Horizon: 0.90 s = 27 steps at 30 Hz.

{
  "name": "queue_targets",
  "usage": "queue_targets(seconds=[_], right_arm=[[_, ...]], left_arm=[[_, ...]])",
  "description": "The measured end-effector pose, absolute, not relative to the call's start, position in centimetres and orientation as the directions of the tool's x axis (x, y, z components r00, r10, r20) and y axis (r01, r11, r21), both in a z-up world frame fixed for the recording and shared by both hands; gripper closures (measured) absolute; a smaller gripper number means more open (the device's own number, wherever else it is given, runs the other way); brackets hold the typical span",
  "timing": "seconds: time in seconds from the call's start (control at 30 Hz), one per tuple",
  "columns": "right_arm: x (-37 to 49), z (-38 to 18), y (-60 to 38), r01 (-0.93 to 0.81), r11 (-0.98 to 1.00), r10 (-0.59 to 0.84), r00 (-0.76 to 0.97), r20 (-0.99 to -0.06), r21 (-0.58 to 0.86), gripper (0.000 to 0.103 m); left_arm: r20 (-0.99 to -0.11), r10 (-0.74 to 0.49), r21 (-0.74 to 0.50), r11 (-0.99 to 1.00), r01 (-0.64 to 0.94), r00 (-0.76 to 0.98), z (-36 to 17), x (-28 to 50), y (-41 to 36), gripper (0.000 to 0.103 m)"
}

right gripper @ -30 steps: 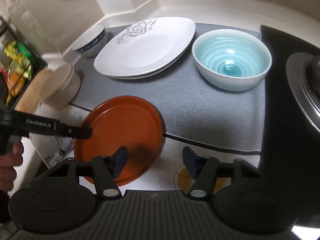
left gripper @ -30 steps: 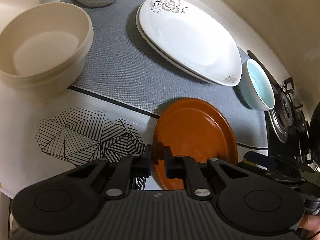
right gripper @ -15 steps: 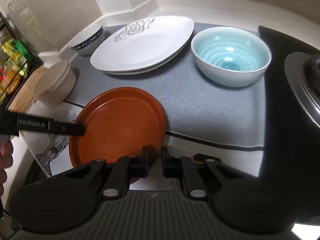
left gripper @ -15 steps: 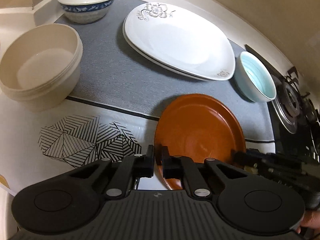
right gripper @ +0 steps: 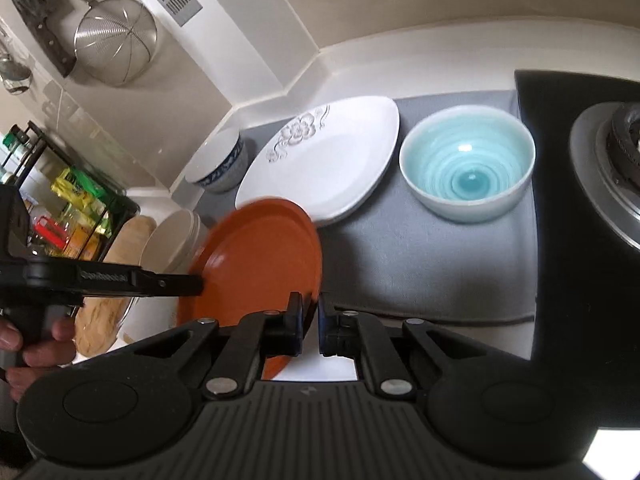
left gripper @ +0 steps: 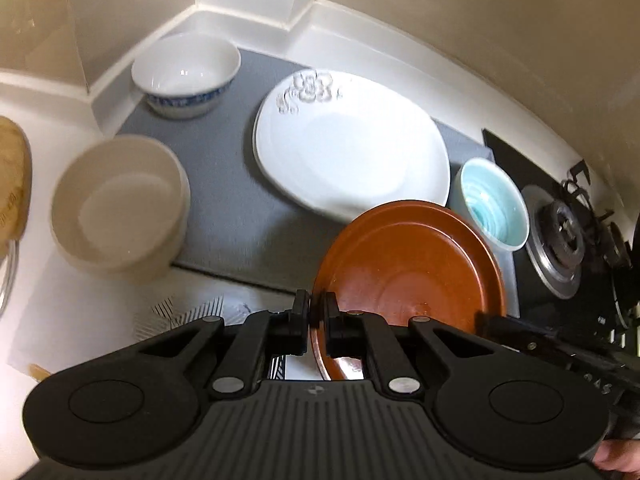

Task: Organize plates and bowls
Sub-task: 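Lift the brown plate and lower it onto the stacked floral plates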

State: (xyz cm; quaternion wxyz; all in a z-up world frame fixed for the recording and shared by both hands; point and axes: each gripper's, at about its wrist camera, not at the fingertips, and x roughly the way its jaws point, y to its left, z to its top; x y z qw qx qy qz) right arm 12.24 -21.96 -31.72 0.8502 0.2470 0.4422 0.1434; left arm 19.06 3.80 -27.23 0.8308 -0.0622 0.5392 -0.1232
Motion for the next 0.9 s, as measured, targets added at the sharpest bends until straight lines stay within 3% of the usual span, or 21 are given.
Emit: queue_targets(seconds=[0.43, 0.9], right_arm=[[17.2, -28.5, -20.5, 0.039, 0.856, 0.387, 0.613, -0.689, 0.516, 0.097], [24.9, -30.8, -18.9, 0.156, 0.906, 0.227, 0.603, -0.764, 0.393, 0.098]], left_arm=[[-0.869, -0.347, -0.299, 0.936, 0.185, 0.352, -24.5, 25.0, 5.4, 0.095], [-0.889, -0.406, -0.375, 0.911, 0.171, 0.212, -29.3, 36.2, 5.7, 0.095]])
